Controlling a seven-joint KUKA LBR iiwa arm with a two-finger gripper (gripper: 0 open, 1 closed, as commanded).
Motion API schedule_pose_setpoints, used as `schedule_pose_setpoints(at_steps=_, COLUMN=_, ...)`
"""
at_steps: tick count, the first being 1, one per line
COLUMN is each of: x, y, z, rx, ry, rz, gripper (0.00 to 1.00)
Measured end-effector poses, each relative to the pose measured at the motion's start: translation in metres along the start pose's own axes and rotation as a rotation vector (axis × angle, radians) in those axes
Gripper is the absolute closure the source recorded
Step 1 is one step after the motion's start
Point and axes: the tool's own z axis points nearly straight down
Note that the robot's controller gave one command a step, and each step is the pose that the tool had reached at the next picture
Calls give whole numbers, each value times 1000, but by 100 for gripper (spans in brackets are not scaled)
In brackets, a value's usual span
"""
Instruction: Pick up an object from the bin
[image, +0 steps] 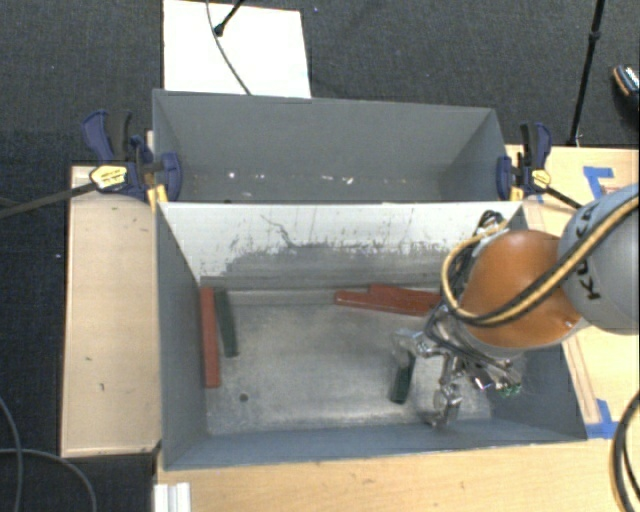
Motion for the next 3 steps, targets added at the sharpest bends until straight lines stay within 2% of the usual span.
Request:
schedule_pose_setpoints(at_steps=1, x=-52, y=-2, z=0, rx=-2, ry=0, rz=-399, gripper=0)
schedule_pose_setpoints(at_steps=2, x=-50, y=-2, z=1, rx=-4, ry=3, rz=-391, gripper=100)
schedule_pose_setpoints(at_steps=3, x=-41, y=13, z=-134, rx=3, ry=-4, rz=-429, gripper=100)
